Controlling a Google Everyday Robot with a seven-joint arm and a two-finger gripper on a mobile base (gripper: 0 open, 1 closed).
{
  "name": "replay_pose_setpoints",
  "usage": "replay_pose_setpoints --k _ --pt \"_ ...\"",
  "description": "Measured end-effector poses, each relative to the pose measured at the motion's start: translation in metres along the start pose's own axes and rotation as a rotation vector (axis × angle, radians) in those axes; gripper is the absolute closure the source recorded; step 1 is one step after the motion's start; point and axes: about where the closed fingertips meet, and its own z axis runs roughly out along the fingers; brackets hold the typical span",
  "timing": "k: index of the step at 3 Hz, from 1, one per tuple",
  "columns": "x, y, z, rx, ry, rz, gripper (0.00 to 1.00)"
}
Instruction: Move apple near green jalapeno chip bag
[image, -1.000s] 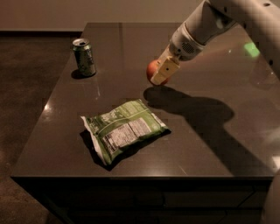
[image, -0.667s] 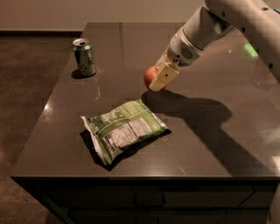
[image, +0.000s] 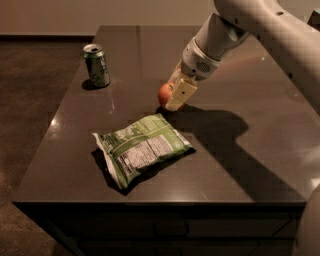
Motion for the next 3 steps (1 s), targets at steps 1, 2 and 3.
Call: replay_pose_setpoints --k 1,2,3 --pt "0.003 0.001 0.009 0.009 0.058 -0.033 0.82" --pt "0.008 0.003 0.016 -0.012 0.104 -0.049 0.58" --pt "0.013 0.004 0.019 -0.050 0.129 -0.059 0.36"
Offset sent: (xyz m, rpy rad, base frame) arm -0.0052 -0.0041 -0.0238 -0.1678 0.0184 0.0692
